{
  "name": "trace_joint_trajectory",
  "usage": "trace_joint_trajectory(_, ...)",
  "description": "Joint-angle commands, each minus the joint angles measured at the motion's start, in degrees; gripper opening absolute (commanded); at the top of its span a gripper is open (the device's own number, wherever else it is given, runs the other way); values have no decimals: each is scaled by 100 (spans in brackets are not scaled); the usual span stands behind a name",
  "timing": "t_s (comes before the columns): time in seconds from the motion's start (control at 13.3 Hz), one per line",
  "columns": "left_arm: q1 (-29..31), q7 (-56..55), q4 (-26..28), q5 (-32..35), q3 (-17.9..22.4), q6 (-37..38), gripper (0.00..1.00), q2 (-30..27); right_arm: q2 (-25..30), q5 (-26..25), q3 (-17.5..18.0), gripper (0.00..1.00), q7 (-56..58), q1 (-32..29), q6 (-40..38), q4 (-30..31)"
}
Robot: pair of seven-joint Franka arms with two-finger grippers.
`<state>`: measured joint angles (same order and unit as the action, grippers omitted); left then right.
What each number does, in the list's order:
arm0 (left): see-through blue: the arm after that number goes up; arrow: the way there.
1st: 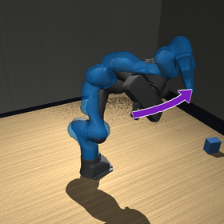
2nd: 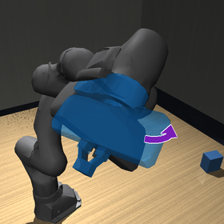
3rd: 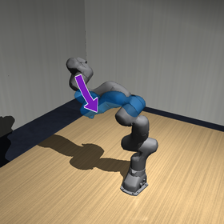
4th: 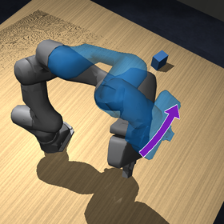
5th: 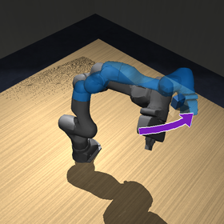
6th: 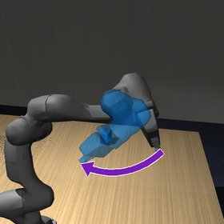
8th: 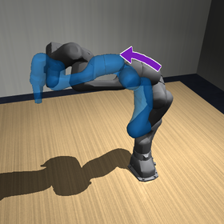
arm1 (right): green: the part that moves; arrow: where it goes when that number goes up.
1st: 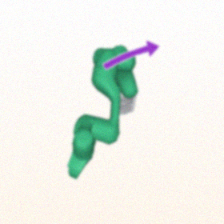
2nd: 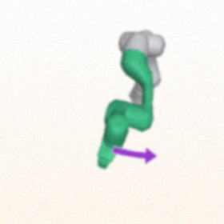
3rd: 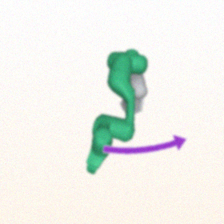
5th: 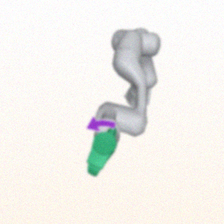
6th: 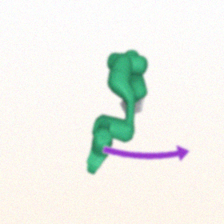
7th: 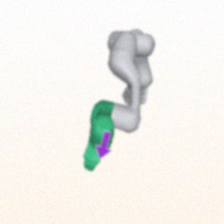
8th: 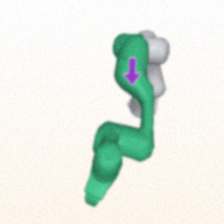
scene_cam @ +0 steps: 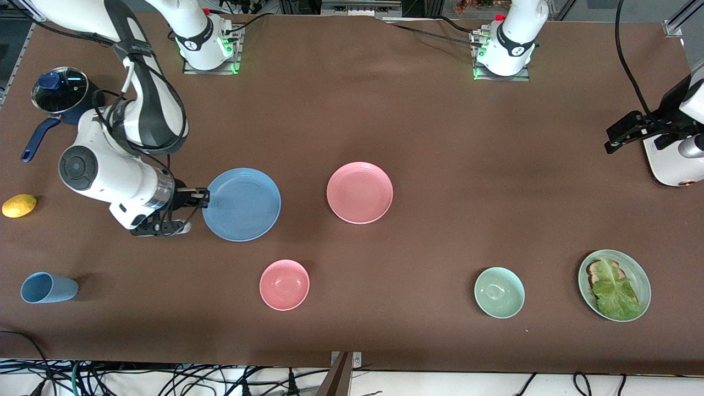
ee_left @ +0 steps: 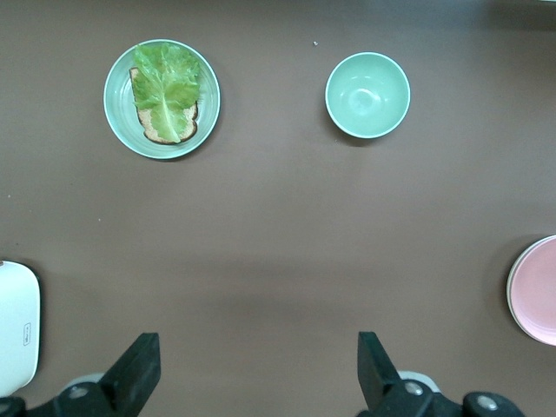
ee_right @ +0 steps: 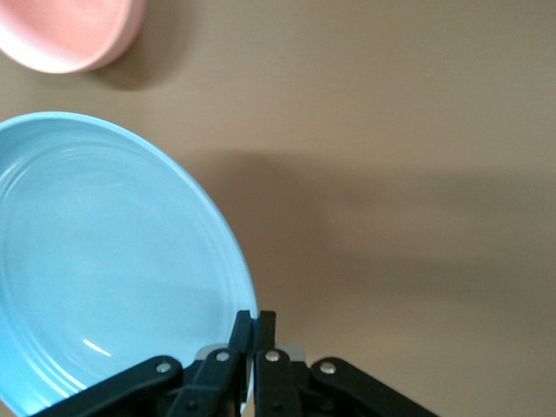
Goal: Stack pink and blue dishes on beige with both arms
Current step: 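Carry the blue plate with the right gripper onto the pink plate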
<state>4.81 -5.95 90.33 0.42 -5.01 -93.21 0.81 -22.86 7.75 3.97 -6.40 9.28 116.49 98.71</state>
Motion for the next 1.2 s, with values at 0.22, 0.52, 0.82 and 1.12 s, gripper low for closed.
trace_joint_trajectory(0.22, -138, 137, 73, -245, 325, -4, 100, -81, -218, -28, 7, 0, -1598, 1232, -144, -414)
trace_joint_trajectory(0.52, -77, 137, 55, -218, 272, 5, 100, -81, -613, -55, 7, 0, -2689, 1989, -56, -703)
trace_joint_trajectory(0.82, -77, 137, 46, -227, 255, 14, 100, -82, -1009, -81, 7, 0, -3305, 2438, 400, -704)
trace_joint_trajectory(1.12, -77, 146, 29, -227, 263, 14, 100, -81, -1168, -81, 7, 0, -3613, 2658, 542, -704)
